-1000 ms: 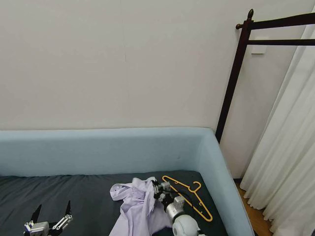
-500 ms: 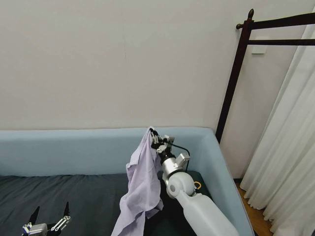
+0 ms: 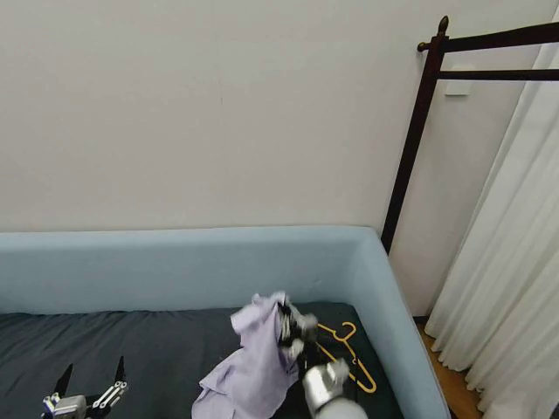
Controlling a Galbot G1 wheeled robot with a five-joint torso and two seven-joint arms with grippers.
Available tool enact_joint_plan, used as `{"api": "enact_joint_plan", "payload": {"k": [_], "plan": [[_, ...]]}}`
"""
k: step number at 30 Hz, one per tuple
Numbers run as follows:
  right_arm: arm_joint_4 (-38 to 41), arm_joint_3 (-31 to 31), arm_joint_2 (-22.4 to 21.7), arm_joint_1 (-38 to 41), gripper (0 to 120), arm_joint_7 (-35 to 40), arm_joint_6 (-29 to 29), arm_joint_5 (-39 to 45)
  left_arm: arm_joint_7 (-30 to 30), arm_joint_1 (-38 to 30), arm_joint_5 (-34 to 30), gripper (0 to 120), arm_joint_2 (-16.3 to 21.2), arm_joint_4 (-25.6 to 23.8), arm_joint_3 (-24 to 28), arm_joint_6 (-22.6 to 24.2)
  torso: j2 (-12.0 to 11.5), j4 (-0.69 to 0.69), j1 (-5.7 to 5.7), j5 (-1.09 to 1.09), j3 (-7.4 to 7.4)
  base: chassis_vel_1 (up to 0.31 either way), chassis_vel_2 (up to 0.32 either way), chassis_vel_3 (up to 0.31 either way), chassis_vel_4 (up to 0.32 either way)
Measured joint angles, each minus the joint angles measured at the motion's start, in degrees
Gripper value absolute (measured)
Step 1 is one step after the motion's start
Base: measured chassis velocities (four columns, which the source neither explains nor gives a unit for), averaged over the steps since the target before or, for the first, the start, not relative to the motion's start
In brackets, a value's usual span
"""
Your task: Pick up the clothes from the sofa and hang them on the clothes hanger.
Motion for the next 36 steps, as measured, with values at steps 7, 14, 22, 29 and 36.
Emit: {"api": "enact_joint_plan", "payload": {"k": [7, 14, 22, 29, 36], "plan": [[-6.2, -4.2, 3.2, -1.4, 0, 0.5, -8.3, 4.7, 0.0, 0.2, 0.7, 100, 0.1, -0.6, 0.2, 0.4, 0.0, 0.01, 0.0, -0.01, 0.01, 0.0, 0.0, 0.0, 0.0], [0.7, -5.9, 1.6, -1.2, 19, 6.7, -25.8, 14.1, -0.1, 1.2, 0.5, 100, 0.3, -1.0, -2.0, 0.0, 0.0, 0.0, 0.0, 0.07, 0.01, 0.0, 0.0, 0.0, 0.0], [6.9, -3.1, -2.1, 1.3, 46, 0.2, -24.2, 18.8, -0.1, 1.3, 0.9, 100, -0.9, -0.4, -2.3, -0.7, 0.0, -0.02, 0.0, 0.02, 0.01, 0.0, 0.0, 0.0, 0.0], [-2.2, 2.5, -2.2, 8.8, 69, -6.8, -19.4, 12.1, -0.1, 1.3, 1.9, 100, -1.9, -1.0, -2.2, -0.6, 0.0, -0.01, 0.01, 0.0, 0.01, 0.0, 0.0, 0.0, 0.0], [-33.4, 9.0, 3.9, 25.1, 96, -15.4, -13.4, 3.8, -0.1, 3.3, 2.9, 100, -3.4, -2.1, -2.8, -1.0, 0.0, -0.01, 0.02, -0.01, 0.03, 0.0, 0.0, 0.0, 0.0]]}}
